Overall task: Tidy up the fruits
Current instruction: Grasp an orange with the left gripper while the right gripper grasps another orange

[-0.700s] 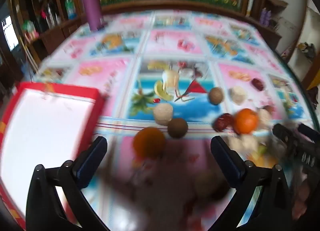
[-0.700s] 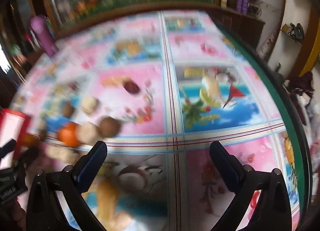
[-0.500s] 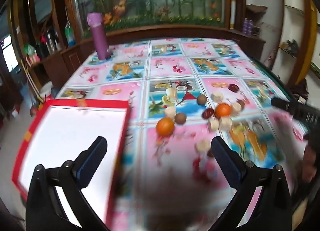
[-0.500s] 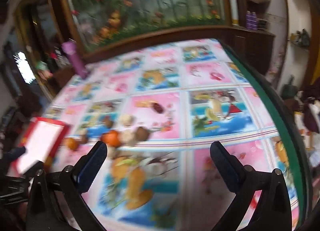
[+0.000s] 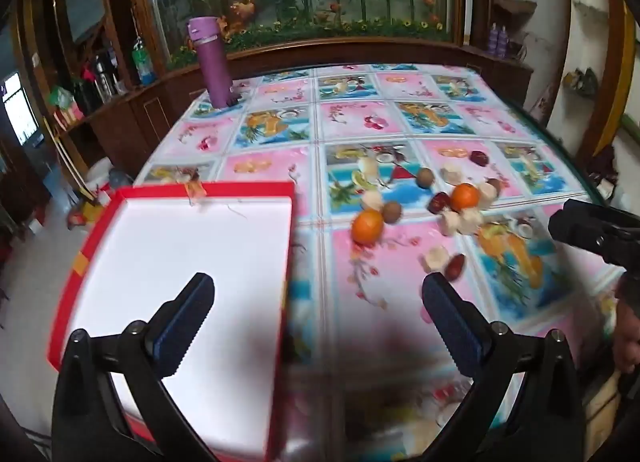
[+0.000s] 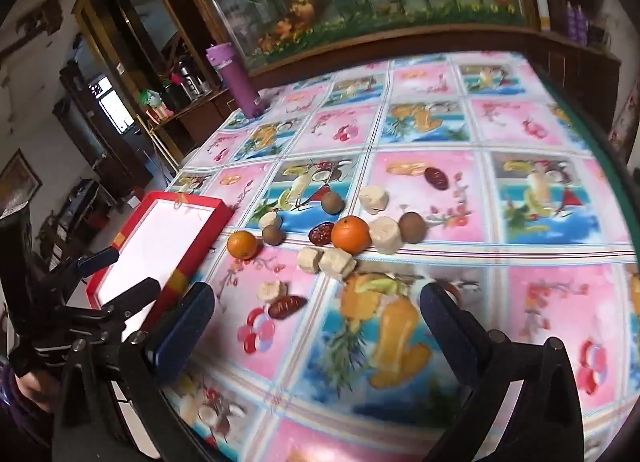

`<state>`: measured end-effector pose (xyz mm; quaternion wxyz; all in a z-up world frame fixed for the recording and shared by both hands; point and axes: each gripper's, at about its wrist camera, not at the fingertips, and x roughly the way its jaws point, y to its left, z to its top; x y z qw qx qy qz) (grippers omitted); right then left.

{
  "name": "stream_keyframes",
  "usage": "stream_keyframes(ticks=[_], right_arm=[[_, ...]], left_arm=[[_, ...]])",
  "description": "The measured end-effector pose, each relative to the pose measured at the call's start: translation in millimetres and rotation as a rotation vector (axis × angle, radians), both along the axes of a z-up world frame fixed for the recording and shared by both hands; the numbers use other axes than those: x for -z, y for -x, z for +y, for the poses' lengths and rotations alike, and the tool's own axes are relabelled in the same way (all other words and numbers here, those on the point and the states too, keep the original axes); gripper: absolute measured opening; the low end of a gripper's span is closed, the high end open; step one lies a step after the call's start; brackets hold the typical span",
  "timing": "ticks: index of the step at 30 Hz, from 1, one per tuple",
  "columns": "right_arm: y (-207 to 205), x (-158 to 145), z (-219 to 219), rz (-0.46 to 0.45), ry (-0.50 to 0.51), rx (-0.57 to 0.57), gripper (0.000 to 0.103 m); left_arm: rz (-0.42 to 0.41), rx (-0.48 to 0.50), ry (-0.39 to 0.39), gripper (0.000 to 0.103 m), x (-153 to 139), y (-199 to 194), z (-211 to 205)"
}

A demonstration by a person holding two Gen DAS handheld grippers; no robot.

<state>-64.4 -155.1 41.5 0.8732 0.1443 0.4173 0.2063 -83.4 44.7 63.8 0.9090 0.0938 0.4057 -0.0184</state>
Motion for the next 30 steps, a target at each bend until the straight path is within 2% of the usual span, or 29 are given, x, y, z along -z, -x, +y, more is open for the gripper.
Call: stream_keyframes(ticks=[5, 7, 8, 11, 14, 17, 19, 22, 24, 27, 30], right_arm=[[-33.3, 16.1, 14.6, 0.102, -0.089, -0.047, 0.091], [-45.2, 24.7, 19.3, 0.149, -0.104, -0.046, 0.081], [-51.0, 29.5, 20.3, 0.174, -0.12, -0.05, 0.075], [-64.7, 41.9, 13.6, 0.245, -0.176, -0.015, 0.073], [-72.0, 46.6, 4.3, 0.266, -0.201, 0.03, 0.071], [-75.3, 44.0, -5.2, 0.271, -0.197, 0.071, 0.07], [-77.6, 44.4, -8.9, 0.283, -0.197, 0.072, 0.069], [-83.2, 43.4, -10.6, 0.288, -0.185, 0.088, 0.068], [-88.4, 42.9, -3.8, 0.286, -0.138, 0.078, 0.06], [-89.4, 41.5, 2.6, 0.279, -0.082, 0.069, 0.049], [-90.8, 43.7, 5.0, 0.276, -0.055, 0.067, 0.042]], left_arm=[[0.075, 0.028, -0.058, 0.103, 11.1, -37.1, -6.0], [0.103, 0.027, -0.079, 0.103, 15.9, -46.6, -5.9], [0.112, 0.041, -0.058, 0.103, 20.5, -50.3, -5.1], [0.109, 0.064, -0.039, 0.103, 25.8, -52.9, -4.1], [0.1, 0.091, -0.022, 0.103, 26.4, -56.3, -6.1], [0.105, 0.123, 0.005, 0.1, 29.5, -64.3, -11.2], [0.119, 0.145, 0.006, 0.087, 33.9, -71.2, -17.2], [0.153, 0.179, 0.038, 0.082, 39.1, -79.2, -23.1], [0.175, 0.197, 0.057, 0.076, 42.2, -83.3, -26.5], [0.205, 0.219, 0.108, 0.075, 45.3, -86.1, -25.9], [0.219, 0.227, 0.125, 0.072, 48.2, -88.3, -25.4]])
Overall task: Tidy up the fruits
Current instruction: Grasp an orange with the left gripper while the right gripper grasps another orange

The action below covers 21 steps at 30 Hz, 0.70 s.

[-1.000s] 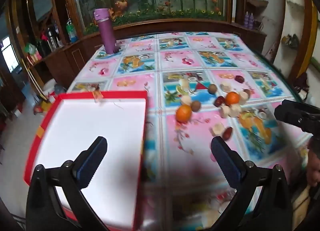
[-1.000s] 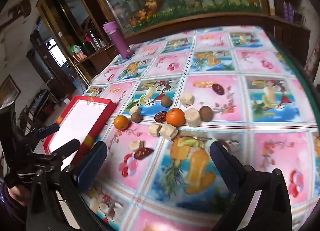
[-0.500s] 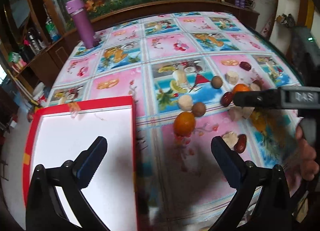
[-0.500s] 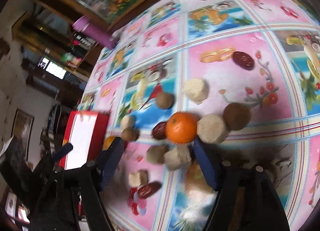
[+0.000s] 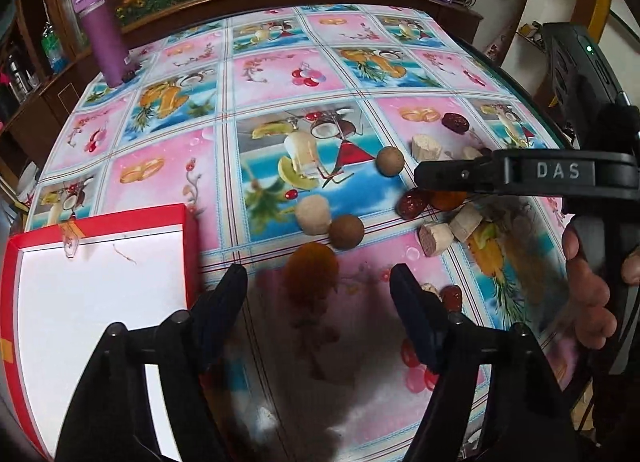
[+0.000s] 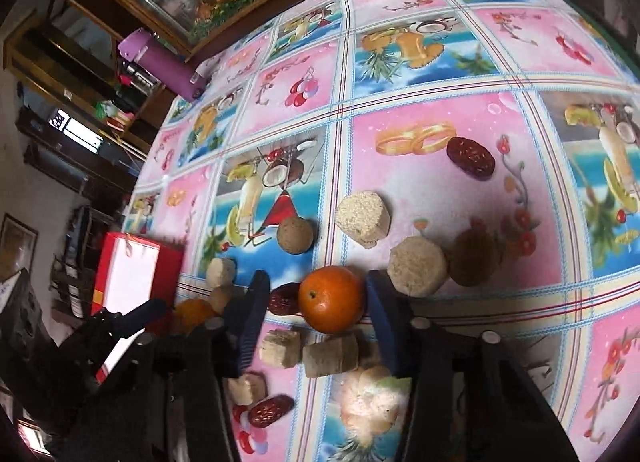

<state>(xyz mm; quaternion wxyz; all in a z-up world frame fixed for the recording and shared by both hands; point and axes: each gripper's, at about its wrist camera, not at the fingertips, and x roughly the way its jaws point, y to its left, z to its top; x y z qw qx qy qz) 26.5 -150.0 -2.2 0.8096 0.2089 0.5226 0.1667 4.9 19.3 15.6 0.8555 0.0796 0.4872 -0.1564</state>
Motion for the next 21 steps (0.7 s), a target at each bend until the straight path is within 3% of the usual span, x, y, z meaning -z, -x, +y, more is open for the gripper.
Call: stream_keyframes(ticks=[3, 12, 16, 21], right_arm=[[1.0, 0.4, 1.8, -0.009, 0.028, -0.003, 0.037], [-0.5, -1.3, 13.3, -0.04, 0.106, -0.046, 0.037], [-2.0, -1.1, 12.3, -0.043, 0.107, -0.053, 0.033], [0.7, -0.8, 9.8, -0.037, 0.084, -0.05, 0.033]], left_arm=[[0.022, 0.022, 0.038, 0.067, 2.7, -2.9, 0.3], [0.063, -0.01, 0.105, 0.064, 17.4, -20.3, 10.3], [0.059, -0.005, 0.11, 0.043, 20.2, -18.7, 9.6], [0.036, 0.006, 0.099, 0.032, 19.3, -14.3, 7.2]])
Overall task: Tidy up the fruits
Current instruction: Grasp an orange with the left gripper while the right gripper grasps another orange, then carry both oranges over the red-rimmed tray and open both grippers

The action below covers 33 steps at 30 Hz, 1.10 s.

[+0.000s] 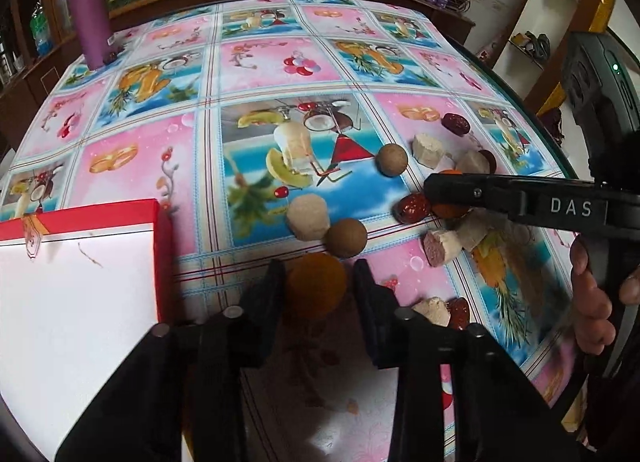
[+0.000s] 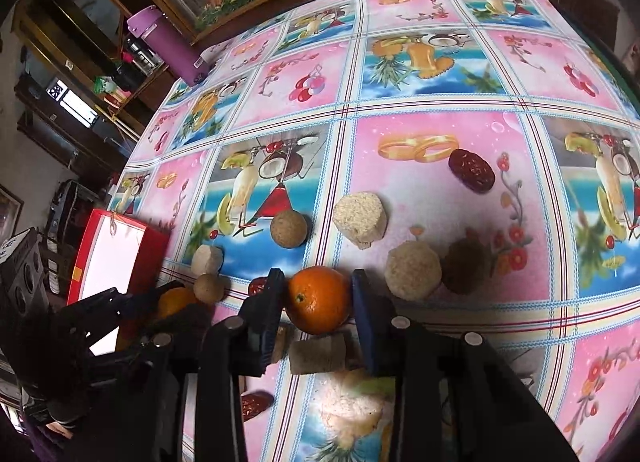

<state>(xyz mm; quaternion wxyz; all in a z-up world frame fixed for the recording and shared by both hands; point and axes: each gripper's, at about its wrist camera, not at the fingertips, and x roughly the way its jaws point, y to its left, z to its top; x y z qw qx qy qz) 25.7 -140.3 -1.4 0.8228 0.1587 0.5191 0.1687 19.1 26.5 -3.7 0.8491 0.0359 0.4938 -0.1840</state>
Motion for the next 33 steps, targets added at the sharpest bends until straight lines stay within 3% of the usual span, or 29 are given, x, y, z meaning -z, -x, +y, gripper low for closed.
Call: stream_keyframes(ticks=[7, 12, 16, 22, 26, 33], right_arm=[[14.9, -6.2, -5.4, 0.008, -0.054, 0.028, 0.032], [35.0, -30.0, 6.5, -0.045, -0.085, 0.006, 0.032], [49.4, -50.7, 44.6, -0.088, -0.122, -0.087, 0.032], [65.6, -61.6, 126.6, -0.106, -0.154, -0.246, 0.032], [75.0, -57.6, 184.8, -0.102, -0.135, -0.342, 0.032], [91.6, -36.0, 257.2, -0.058, -0.043, -0.462, 0.032]], left_arm=[[0.013, -0.008, 0.053, 0.031, -4.3, 9.9, 1.6], [-0.046, -0.028, 0.082, 0.031, -27.2, 36.8, 5.7], [-0.123, -0.065, 0.105, 0.031, -54.3, 68.2, 24.1], [-0.211, -0.214, 0.091, 0.032, -80.8, 111.3, 89.5], [-0.218, -0.335, 0.021, 0.032, -73.1, 130.9, 140.6], [-0.125, -0.473, -0.013, 0.032, -32.4, 146.0, 197.8]])
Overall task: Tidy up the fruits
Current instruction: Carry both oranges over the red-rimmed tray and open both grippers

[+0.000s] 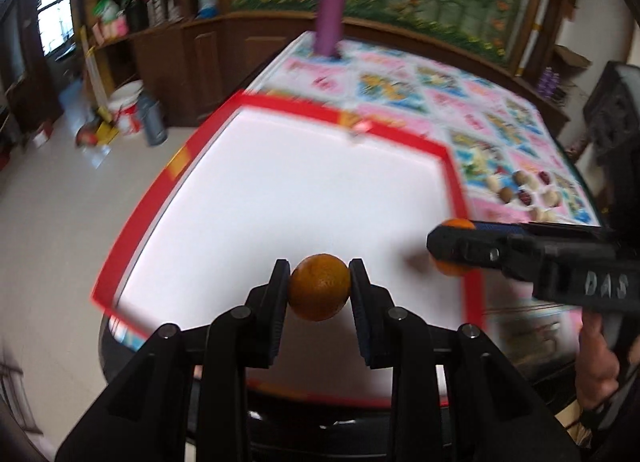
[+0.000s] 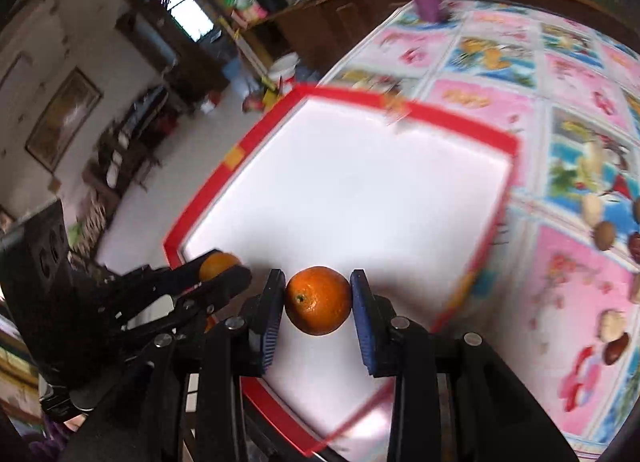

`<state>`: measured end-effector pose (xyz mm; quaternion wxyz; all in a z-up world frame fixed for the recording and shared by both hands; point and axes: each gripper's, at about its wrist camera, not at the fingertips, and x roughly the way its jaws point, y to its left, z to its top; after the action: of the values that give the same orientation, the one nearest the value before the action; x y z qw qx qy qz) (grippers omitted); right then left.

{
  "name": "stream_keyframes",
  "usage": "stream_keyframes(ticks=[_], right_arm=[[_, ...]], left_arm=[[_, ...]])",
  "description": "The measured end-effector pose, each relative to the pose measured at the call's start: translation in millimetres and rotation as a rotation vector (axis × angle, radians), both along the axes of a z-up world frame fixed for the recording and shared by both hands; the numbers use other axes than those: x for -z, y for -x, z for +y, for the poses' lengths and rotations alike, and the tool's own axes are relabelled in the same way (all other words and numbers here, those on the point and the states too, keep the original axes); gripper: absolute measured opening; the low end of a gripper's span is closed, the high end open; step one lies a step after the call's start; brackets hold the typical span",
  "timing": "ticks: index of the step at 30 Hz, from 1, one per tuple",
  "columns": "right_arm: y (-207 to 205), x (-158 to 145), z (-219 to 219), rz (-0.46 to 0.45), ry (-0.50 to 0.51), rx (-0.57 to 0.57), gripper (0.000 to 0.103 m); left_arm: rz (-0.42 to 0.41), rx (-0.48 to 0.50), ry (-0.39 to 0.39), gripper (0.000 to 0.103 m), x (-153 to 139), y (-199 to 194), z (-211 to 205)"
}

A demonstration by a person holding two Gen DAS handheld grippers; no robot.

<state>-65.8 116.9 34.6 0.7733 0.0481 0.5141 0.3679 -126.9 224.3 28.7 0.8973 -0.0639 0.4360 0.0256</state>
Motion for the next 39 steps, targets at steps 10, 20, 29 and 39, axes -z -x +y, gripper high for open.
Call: stream_keyframes(ticks=[10, 20, 29, 39], right_arm=[[17.8, 16.4, 15.4, 0.011, 0.14, -0.053, 0.037], [22.0, -17.2, -31.2, -0.099, 0.019, 0.036, 0.046], [13.3, -30.4, -131.4, -0.147, 0.001, 0.229, 0.048], [6.5, -14.2, -265.1, -0.148, 0.072, 0.523, 0.048]], left_arm=[[0.052, -0.052, 0.028, 0.033, 22.3, 9.6, 20.6], [-0.055, -0.167, -0.031, 0.062, -6.0, 32.6, 32.1], [-0.205, -0.095, -0.056, 0.091, -49.9, 44.8, -9.1], [-0.134, 0.157, 0.018, 0.094, -37.5, 25.5, -94.9]])
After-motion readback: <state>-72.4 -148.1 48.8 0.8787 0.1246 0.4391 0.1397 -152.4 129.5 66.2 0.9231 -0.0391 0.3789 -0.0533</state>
